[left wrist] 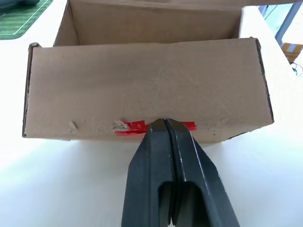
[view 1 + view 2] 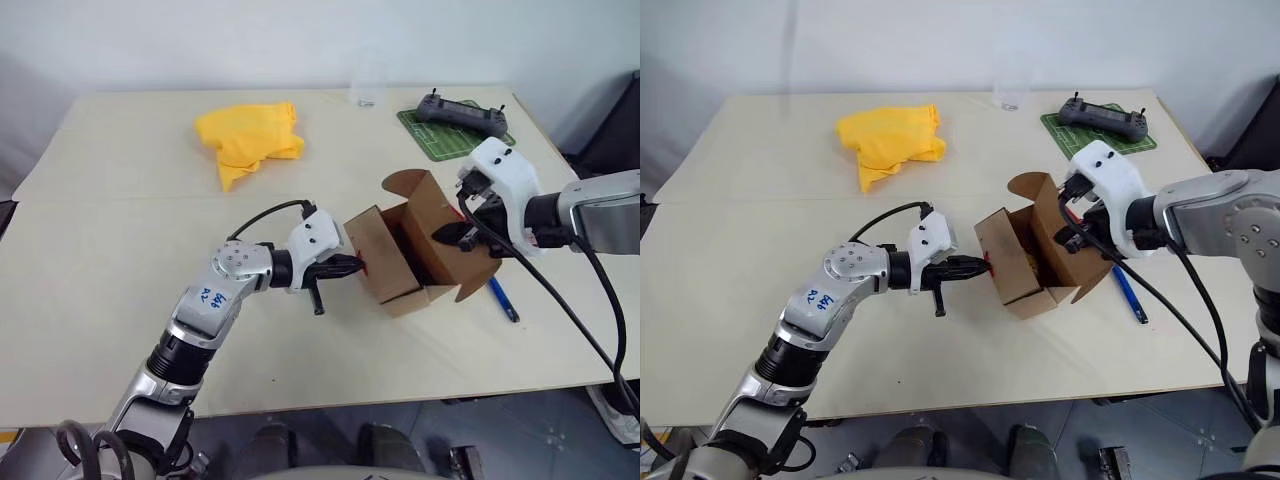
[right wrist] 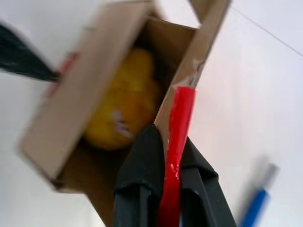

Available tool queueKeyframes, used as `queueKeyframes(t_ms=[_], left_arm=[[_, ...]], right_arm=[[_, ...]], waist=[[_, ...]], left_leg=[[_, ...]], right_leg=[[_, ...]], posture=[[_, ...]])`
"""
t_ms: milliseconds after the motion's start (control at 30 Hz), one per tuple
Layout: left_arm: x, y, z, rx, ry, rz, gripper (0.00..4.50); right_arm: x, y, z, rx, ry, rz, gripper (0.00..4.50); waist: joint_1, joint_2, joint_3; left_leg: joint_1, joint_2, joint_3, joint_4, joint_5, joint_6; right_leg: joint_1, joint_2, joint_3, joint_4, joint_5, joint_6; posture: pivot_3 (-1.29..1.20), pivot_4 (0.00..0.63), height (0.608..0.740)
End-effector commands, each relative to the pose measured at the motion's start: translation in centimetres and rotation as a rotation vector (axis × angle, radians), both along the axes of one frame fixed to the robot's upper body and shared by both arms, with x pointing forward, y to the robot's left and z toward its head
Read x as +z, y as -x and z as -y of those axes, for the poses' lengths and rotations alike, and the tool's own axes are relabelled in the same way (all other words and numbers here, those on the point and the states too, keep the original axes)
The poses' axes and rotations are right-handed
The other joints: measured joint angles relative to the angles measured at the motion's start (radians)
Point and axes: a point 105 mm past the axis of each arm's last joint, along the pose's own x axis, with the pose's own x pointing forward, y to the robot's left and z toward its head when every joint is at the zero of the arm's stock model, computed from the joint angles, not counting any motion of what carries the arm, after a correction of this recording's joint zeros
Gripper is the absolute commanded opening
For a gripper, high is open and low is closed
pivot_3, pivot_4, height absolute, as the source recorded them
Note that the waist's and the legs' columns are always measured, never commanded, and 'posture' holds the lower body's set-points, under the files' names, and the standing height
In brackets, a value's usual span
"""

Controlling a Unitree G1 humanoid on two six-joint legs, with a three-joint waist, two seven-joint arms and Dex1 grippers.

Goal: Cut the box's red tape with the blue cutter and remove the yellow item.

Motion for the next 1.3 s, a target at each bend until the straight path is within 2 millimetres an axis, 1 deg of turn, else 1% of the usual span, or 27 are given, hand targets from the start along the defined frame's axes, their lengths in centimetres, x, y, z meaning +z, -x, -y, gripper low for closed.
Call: queueKeyframes(t_ms=[33,100,133,200,467,600,667,733,767,800,833,867,900,1033,1100,1300], left_arm=[[-4.2,-0.4,-1.9,0.093,-0.108,-0.138,0.0],[-4.4,-0.3,-2.2,0.101,-0.119,-0.148,0.0],[-4.5,-0.3,-2.4,0.106,-0.124,-0.154,0.0],[-4.8,-0.3,-2.8,0.116,-0.134,-0.163,0.0],[-4.6,0.0,-3.0,0.131,-0.13,-0.163,0.0],[-2.4,1.6,-2.9,0.044,-0.02,-0.224,0.0],[-1.0,2.6,-2.4,-0.023,0.038,-0.249,0.0],[1.2,3.7,-1.4,-0.117,0.127,-0.255,0.0],[1.8,4.0,-1.2,-0.141,0.153,-0.258,0.0],[3.2,3.8,-0.1,-0.16,0.22,-0.229,0.0],[4.1,3.7,0.7,-0.168,0.265,-0.21,0.0],[4.8,3.4,1.5,-0.159,0.298,-0.191,0.0],[5.0,3.3,2.1,-0.161,0.304,-0.174,0.0],[5.3,2.0,3.6,-0.128,0.305,-0.119,0.0],[5.5,1.5,4.1,-0.111,0.311,-0.103,0.0],[3.4,0.9,4.6,-0.124,0.153,-0.039,0.0]], right_arm=[[-2.2,1.7,-0.9,0.084,0.026,-0.135,0.04],[-2.2,1.8,-1.0,0.086,0.026,-0.138,0.04],[-2.3,1.8,-0.9,0.081,0.03,-0.138,0.04],[-2.4,1.7,-0.6,0.066,0.043,-0.135,0.04],[-2.5,0.9,-0.4,0.025,0.054,-0.101,0.04],[-2.2,0.3,-0.5,0.005,0.057,-0.062,0.04],[-2.1,0.1,-0.5,-0.003,0.057,-0.054,0.04],[-2.0,-0.2,-0.3,-0.017,0.06,-0.045,0.04],[-2.0,-0.3,-0.3,-0.022,0.061,-0.042,0.04],[-1.9,-0.6,-0.1,-0.041,0.066,-0.033,0.04],[-1.9,-0.8,0.0,-0.054,0.07,-0.026,0.04],[-1.8,-1.0,0.2,-0.069,0.074,-0.02,0.04],[-1.8,-1.2,0.3,-0.079,0.076,-0.016,0.04],[-1.8,-1.7,0.4,-0.103,0.084,-0.007,0.04],[-1.9,-1.8,0.3,-0.103,0.081,-0.005,0.04],[-1.9,-2.0,0.0,-0.104,0.067,-0.001,0.04]], waist=[[0.006,0.0,0.0],[0.009,0.001,0.001],[0.009,0.003,0.002],[0.012,0.002,0.002],[0.01,0.002,0.002],[0.0,0.003,0.003],[0.0,0.002,0.003],[0.0,0.002,0.003],[0.001,0.002,0.003],[0.002,0.002,0.003],[0.004,0.002,0.003],[0.005,0.002,0.003],[0.005,0.002,0.003],[-0.002,0.002,0.003],[-0.003,0.002,0.003],[-0.004,0.002,0.003]], left_leg=[[0.0,0.0,-0.002,0.0,0.0,0.0],[-0.001,-0.002,-0.005,0.0,0.0,0.0],[-0.003,-0.002,-0.005,0.0,0.0,0.001],[-0.007,-0.003,-0.006,0.001,0.0,0.001],[-0.006,-0.007,-0.007,-0.003,-0.001,0.0],[-0.006,-0.006,-0.007,-0.003,0.0,0.0],[-0.006,-0.006,-0.007,-0.003,0.0,0.0],[-0.006,-0.005,-0.008,-0.003,0.0,0.0],[-0.006,-0.005,-0.008,-0.003,0.0,0.0],[-0.006,-0.005,-0.008,-0.002,0.0,0.0],[-0.006,-0.005,-0.009,-0.002,0.0,0.0],[-0.006,-0.005,-0.009,-0.001,0.0,0.0],[-0.006,-0.006,-0.009,0.0,0.0,0.0],[-0.005,-0.007,-0.006,-0.001,0.0,0.0],[-0.005,-0.007,-0.005,-0.001,0.0,0.0],[-0.006,-0.007,0.003,-0.002,0.0,0.0]], right_leg=[[0.0,0.0,0.0,0.0,0.0,0.0],[0.001,0.0,0.0,0.0,0.0,0.0],[0.0,0.0,0.0,-0.001,0.0,0.0],[-0.004,-0.001,-0.001,-0.001,0.0,0.0],[-0.003,0.0,-0.004,-0.001,0.0,0.0],[-0.003,0.0,-0.004,-0.001,0.0,0.0],[-0.003,0.0,-0.005,-0.001,0.0,0.0],[-0.003,0.0,-0.004,-0.001,0.0,0.0],[-0.002,-0.001,-0.004,-0.001,0.0,0.0],[-0.002,-0.001,-0.004,-0.001,0.0,0.0],[-0.001,-0.001,-0.004,-0.001,0.0,0.001],[-0.001,-0.001,-0.004,-0.001,0.0,0.001],[0.0,-0.001,-0.004,-0.001,0.001,0.001],[0.001,0.001,-0.004,-0.005,0.001,0.003],[0.0,0.001,-0.004,-0.005,0.001,0.003],[-0.002,0.001,-0.004,-0.004,0.001,0.003]], posture=[[0.0,0.15,0.74],[0.0,0.15,0.74],[0.0,0.15,0.74],[0.0,0.15,0.74],[0.0,0.15,0.74],[0.0,0.15,0.74],[0.0,0.15,0.74],[0.0,0.15,0.74],[0.0,0.15,0.74],[0.0,0.15,0.74],[0.0,0.15,0.74],[0.0,0.15,0.74],[0.0,0.15,0.74],[0.0,0.15,0.74],[0.0,0.15,0.74],[0.0,0.15,0.74]])
